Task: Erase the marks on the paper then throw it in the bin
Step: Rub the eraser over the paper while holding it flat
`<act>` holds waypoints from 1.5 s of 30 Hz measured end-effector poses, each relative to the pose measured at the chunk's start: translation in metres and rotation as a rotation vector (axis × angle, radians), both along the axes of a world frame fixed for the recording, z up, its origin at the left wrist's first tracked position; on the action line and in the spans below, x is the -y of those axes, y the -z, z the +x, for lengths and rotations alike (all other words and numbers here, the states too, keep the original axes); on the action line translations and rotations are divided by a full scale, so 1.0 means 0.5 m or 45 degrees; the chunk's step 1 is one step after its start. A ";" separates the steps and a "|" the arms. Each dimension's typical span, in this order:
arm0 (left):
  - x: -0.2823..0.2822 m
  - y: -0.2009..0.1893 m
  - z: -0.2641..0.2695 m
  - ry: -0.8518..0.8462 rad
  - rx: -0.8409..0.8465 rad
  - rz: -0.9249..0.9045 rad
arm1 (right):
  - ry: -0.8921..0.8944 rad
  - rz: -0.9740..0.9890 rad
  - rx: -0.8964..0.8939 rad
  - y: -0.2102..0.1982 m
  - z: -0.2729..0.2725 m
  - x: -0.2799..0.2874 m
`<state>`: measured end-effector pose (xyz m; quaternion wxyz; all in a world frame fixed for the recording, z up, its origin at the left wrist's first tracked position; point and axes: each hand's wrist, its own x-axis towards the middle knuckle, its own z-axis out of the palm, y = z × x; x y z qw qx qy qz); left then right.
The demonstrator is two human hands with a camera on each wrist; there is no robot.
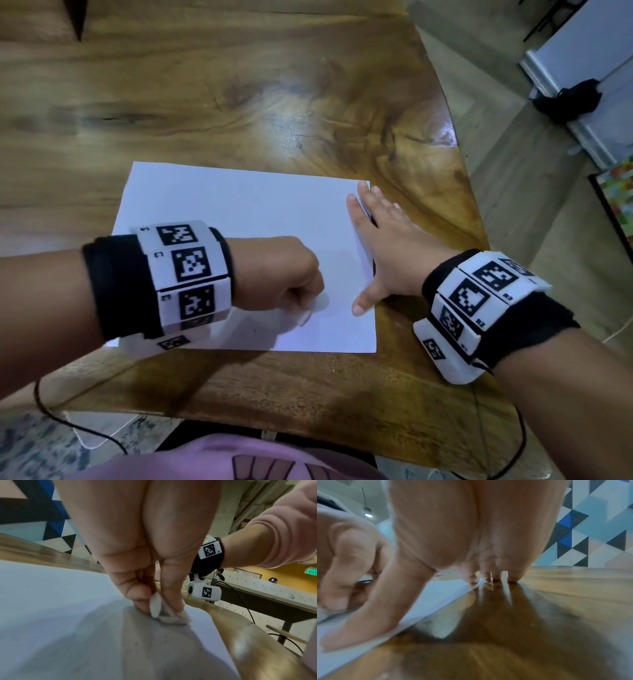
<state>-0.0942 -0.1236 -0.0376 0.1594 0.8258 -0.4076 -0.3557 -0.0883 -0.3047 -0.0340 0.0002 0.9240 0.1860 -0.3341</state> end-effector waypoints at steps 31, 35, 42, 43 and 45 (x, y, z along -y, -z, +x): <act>0.029 -0.002 0.059 -0.285 0.233 -0.040 | -0.007 -0.014 -0.003 0.001 0.002 -0.004; 0.070 -0.013 0.087 -0.475 0.377 -0.084 | -0.011 -0.010 0.006 0.000 0.002 -0.003; 0.033 -0.017 0.035 -0.118 0.157 0.019 | -0.009 -0.013 -0.003 -0.001 0.002 -0.002; 0.037 -0.013 0.046 -0.179 0.223 -0.010 | -0.013 -0.012 0.003 0.000 0.002 -0.002; 0.042 -0.008 0.062 -0.361 0.368 -0.069 | -0.019 -0.011 0.020 0.002 0.001 -0.002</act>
